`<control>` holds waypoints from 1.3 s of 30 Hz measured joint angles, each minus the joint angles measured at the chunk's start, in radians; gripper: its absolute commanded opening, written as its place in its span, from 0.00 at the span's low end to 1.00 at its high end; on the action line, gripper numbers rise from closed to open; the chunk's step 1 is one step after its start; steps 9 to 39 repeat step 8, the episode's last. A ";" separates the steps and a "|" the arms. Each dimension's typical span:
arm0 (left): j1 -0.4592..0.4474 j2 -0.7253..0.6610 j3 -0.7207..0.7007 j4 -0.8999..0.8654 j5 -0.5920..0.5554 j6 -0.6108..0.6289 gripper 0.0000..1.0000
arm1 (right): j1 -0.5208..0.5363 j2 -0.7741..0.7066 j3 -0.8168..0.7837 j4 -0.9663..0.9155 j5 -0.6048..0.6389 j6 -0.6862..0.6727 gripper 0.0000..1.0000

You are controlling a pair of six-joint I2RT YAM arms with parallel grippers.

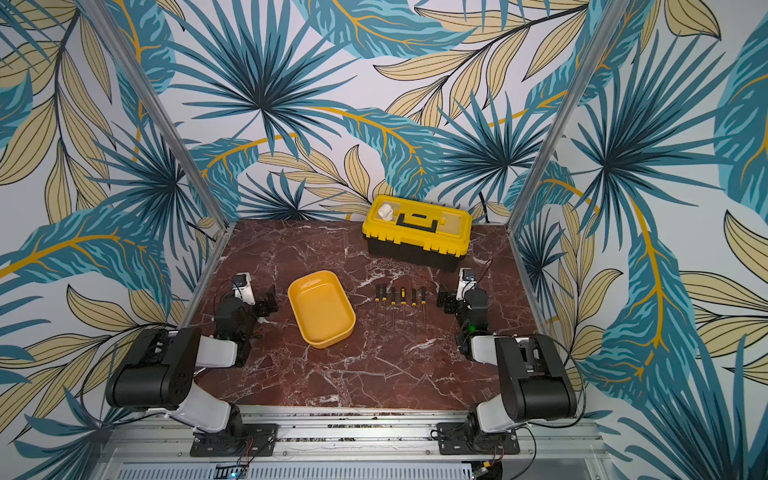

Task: Take the file tool out of the storage box
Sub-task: Reset both arms

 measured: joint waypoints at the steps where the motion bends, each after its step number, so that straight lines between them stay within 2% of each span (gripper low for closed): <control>1: 0.000 -0.001 0.008 -0.002 0.006 0.003 1.00 | 0.000 0.000 0.000 0.000 0.000 0.000 1.00; 8: 0.000 -0.001 0.010 -0.011 0.034 0.013 1.00 | 0.000 0.000 0.000 -0.001 0.000 0.000 1.00; 39: 0.000 -0.001 0.010 -0.011 0.034 0.013 1.00 | 0.000 0.000 0.000 -0.001 0.000 0.000 1.00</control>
